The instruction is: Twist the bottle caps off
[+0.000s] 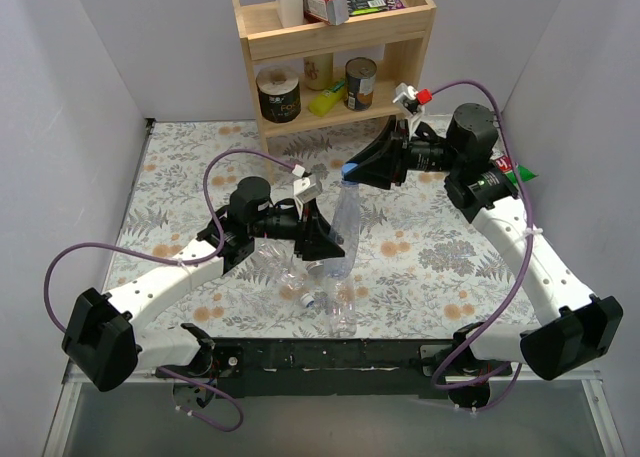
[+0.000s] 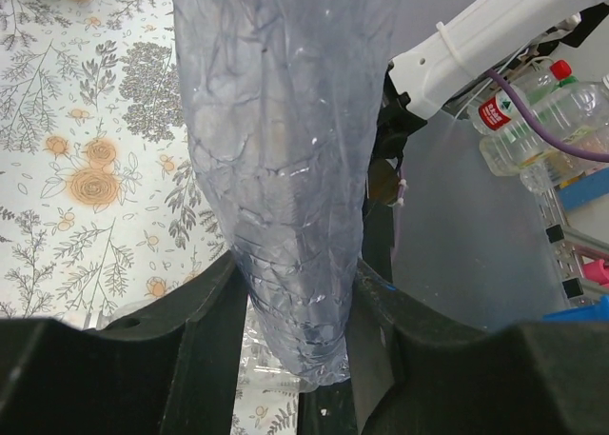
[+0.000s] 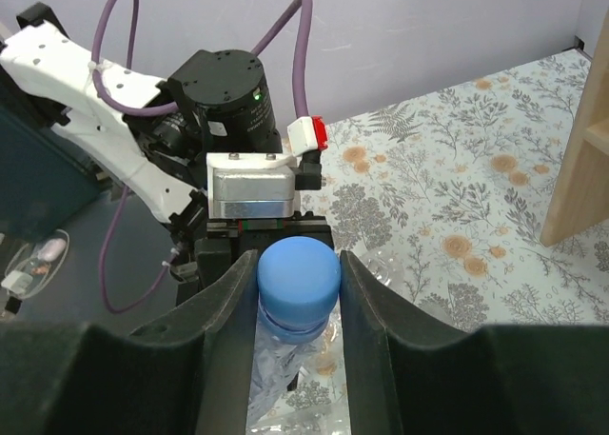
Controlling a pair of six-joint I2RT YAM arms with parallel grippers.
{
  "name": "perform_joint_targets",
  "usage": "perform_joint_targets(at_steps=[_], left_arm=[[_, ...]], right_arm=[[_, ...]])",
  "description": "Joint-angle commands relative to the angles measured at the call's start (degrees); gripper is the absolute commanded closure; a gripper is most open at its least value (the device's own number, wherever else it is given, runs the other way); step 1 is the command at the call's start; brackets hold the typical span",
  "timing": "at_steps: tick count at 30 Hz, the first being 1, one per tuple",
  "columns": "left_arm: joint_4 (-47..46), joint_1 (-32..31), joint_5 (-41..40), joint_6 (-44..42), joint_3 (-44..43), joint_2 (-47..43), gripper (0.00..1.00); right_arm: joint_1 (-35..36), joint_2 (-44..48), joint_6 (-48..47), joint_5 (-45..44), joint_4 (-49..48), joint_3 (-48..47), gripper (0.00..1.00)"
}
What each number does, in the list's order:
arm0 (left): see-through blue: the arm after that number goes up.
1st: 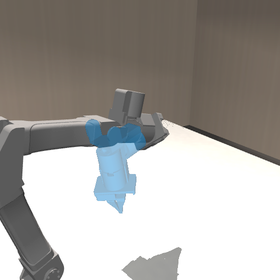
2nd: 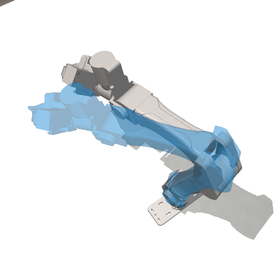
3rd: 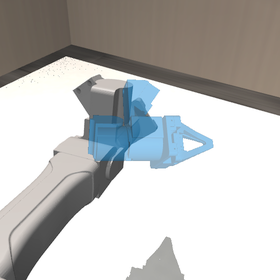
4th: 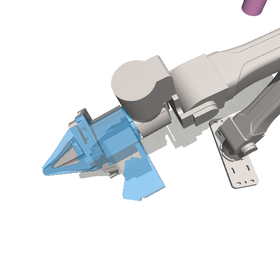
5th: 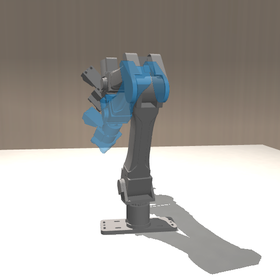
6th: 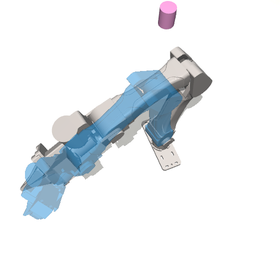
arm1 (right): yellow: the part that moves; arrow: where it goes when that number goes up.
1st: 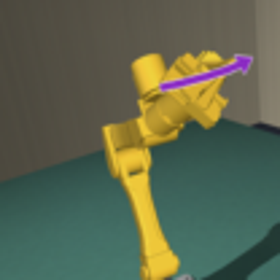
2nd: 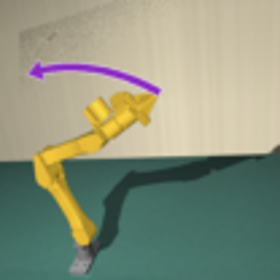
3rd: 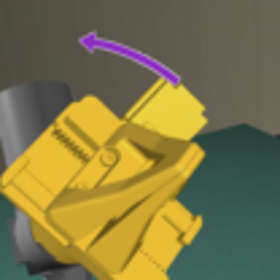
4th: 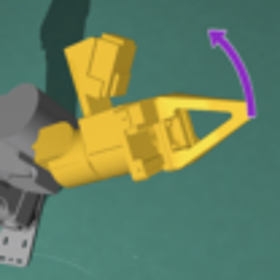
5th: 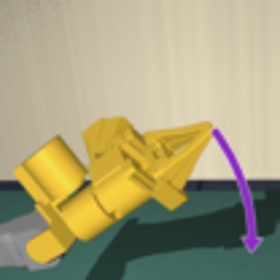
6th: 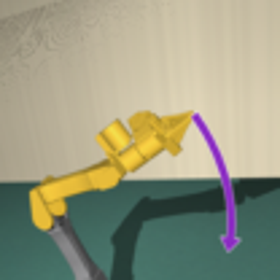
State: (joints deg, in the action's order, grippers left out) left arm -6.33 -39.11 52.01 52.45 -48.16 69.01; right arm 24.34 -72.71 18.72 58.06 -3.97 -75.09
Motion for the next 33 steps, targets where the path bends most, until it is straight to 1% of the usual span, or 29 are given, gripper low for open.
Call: perform_joint_targets(at_steps=[1, 4, 6, 8, 10, 11, 12, 13, 14, 15, 16, 18, 19, 20, 21, 22, 24, 26, 28, 29, 31, 32, 33], left_arm=[[-1.85, -0.44, 1.79, -3.66, -2.29, -0.20, 0.98], [-0.71, -0.44, -0.32, -3.93, -2.81, 0.51, 0.98], [0.17, -0.44, -2.69, -4.02, -3.34, 1.03, 0.98], [2.54, -0.44, -4.97, -4.72, -4.04, 2.09, 0.98], [4.21, -0.44, -9.28, -4.81, -5.01, 2.61, 0.98], [4.57, -0.44, -11.12, -4.72, -5.01, 2.44, 0.98], [4.83, -0.44, -12.97, -4.55, -5.10, 2.35, 0.98], [5.27, -0.44, -17.42, -4.37, -5.01, 2.18, 0.98], [5.45, -0.35, -19.47, -4.28, -5.01, 1.57, 0.98], [5.45, -0.35, -22.01, -4.11, -4.58, 1.13, 0.98], [5.36, -0.26, -25.87, -3.93, -4.40, 0.69, 0.98], [5.36, -0.09, -29.49, -3.67, -4.13, -0.54, 0.97], [5.53, 0.00, -32.64, -3.75, -3.96, -0.81, 0.97], [5.80, 0.00, -34.06, -3.93, -3.96, -0.98, 0.97], [5.97, 0.00, -35.47, -4.45, -3.96, -1.25, 0.96], [5.98, 0.00, -36.96, -4.81, -4.31, -1.34, 0.96], [7.82, 0.00, -39.43, -5.60, -4.40, -1.51, 0.96], [8.26, 0.00, -40.05, -6.13, -4.57, -1.60, 0.95], [8.17, 0.00, -40.14, -6.30, -4.57, -1.95, 0.95], [8.09, 0.00, -39.97, -6.30, -4.40, -1.95, 0.95], [8.09, 0.00, -39.70, -6.48, -4.48, -1.87, 0.95], [8.17, 0.00, -39.79, -6.48, -4.48, -1.69, 0.95], [8.17, 0.09, -39.53, -6.39, -4.57, -1.60, 0.95]], right_arm=[[-3.33, 1.34, 2.98, -4.36, -6.39, 0.73, 0.89], [-4.74, 2.22, 5.18, -4.71, -8.68, 0.73, 0.90], [-5.44, 2.74, 6.58, -4.28, -12.10, 1.43, 0.90], [-5.79, 3.36, 7.73, -4.45, -13.17, 1.96, 0.90], [-6.14, 3.97, 6.77, -7.59, -11.25, 2.23, 0.90], [-6.67, 4.67, 4.85, -9.18, -9.24, 2.05, 0.90], [-6.93, 5.11, 3.44, -11.02, -4.52, 1.70, 0.90], [-7.28, 5.55, 2.04, -13.39, -0.82, 1.44, 0.90], [-7.46, 6.25, 0.46, -19.59, 2.70, 1.00, 0.90], [-7.55, 6.78, -2.61, -23.22, 9.96, 0.65, 0.90], [-7.64, 7.22, -3.77, -31.61, 13.08, 0.65, 0.90], [-7.73, 9.16, -5.97, -40.44, 18.62, 1.69, 0.89], [-7.64, 9.95, -6.24, -44.66, 22.30, 3.79, 0.90], [-7.64, 11.61, -6.76, -51.58, 23.82, 5.29, 0.89], [-7.73, 12.49, -7.12, -54.00, 24.70, 6.96, 0.89], [-7.64, 13.29, -7.38, -57.24, 25.75, 10.89, 0.89], [-7.55, 15.13, -7.29, -59.54, 25.68, 15.13, 0.89], [-7.64, 15.66, -6.07, -60.87, 25.24, 21.79, 0.89], [-7.55, 15.93, -4.93, -61.31, 24.28, 26.38, 0.89], [-7.55, 16.63, -3.79, -60.97, 21.57, 31.01, 0.89], [-7.55, 17.77, -3.25, -59.83, 18.13, 35.17, 0.88], [-7.55, 18.56, -2.29, -60.95, 16.55, 38.93, 0.88], [-7.64, 18.65, -1.94, -61.57, 14.80, 40.01, 0.88]])
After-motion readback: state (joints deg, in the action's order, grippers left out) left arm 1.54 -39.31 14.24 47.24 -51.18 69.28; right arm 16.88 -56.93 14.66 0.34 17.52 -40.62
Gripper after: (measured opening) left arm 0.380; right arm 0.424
